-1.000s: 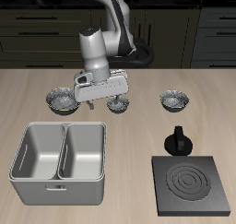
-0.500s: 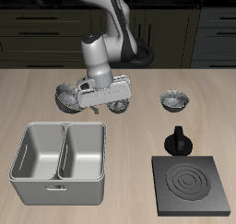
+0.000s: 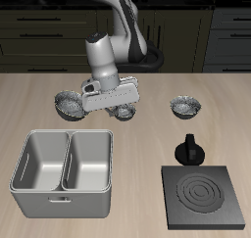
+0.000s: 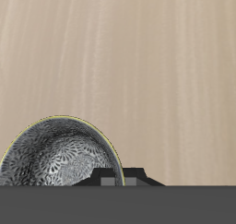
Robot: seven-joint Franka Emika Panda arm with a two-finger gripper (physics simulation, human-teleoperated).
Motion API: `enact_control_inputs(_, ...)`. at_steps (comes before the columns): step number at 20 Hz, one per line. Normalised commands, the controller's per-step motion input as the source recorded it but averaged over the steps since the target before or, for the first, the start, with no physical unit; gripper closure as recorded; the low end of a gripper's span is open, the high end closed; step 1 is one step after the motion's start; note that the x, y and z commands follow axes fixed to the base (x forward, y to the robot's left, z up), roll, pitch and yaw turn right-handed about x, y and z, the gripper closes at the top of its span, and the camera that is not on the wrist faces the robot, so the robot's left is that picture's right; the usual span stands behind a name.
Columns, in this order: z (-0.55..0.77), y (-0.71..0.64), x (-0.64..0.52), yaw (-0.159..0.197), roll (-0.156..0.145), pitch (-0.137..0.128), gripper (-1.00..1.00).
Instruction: Turn off the stove and place the smallest bowl in the left side of the drainer and the medium bowl in the right side
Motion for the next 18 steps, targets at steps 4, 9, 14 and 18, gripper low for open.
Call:
enact_control_inputs(4,0.16,-0.04,-0.02,0.007,-0.006,-0.006,1.0)
enact_control_inputs(9,0.32,-0.12,0.12,0.004,-0.037,0.012,1.0)
enact_control_inputs(14,0.44,-0.27,0.28,0.055,-0.104,0.013,1.0)
enact_control_inputs(18,0.49,-0.3,0.27,0.043,-0.078,-0.003,1.0)
